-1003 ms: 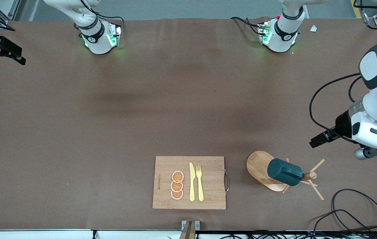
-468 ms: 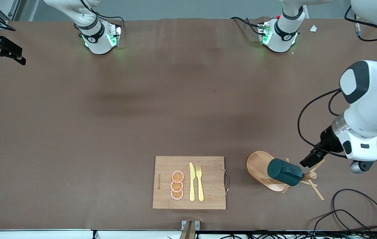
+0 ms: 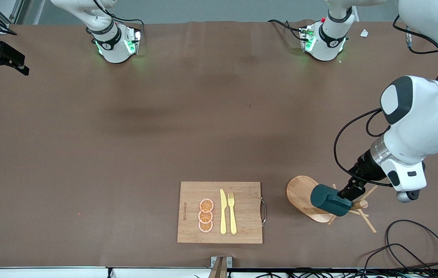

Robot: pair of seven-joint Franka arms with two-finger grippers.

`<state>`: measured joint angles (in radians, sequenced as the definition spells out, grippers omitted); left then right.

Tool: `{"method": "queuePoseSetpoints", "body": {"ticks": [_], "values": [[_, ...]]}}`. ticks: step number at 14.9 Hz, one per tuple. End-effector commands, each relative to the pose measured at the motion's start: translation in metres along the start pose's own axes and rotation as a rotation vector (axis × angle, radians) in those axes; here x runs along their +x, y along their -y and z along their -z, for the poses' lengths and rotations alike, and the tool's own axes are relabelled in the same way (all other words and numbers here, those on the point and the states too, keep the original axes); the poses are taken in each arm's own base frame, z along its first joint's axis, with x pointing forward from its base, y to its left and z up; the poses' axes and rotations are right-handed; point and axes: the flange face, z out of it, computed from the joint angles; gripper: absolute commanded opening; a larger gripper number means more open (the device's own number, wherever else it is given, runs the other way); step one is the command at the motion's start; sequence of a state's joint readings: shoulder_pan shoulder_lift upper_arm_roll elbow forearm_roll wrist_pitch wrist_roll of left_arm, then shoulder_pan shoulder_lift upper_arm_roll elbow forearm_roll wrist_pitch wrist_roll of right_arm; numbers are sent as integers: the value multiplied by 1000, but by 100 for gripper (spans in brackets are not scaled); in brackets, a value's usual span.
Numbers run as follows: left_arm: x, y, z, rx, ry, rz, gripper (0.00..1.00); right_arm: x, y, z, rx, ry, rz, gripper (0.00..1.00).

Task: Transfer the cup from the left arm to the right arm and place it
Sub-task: 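Close the left gripper on the teal mug's body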

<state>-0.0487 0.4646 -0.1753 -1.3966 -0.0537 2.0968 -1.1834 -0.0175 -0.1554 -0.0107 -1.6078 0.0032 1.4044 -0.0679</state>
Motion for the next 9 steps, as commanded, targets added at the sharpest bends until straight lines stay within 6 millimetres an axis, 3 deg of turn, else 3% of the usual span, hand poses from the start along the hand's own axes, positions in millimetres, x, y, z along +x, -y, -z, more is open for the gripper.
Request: {"method": "queuePoseSetpoints", "body": {"ticks": [1, 5, 9], "values": [[3, -6, -12, -8, 16, 94, 69, -7, -3, 8, -12, -18, 0, 100], [6, -6, -25, -6, 19, 109, 68, -8, -4, 7, -11, -9, -2, 100], [9, -11, -18, -48, 4, 123, 68, -7, -3, 7, -12, -10, 0, 100]]}}
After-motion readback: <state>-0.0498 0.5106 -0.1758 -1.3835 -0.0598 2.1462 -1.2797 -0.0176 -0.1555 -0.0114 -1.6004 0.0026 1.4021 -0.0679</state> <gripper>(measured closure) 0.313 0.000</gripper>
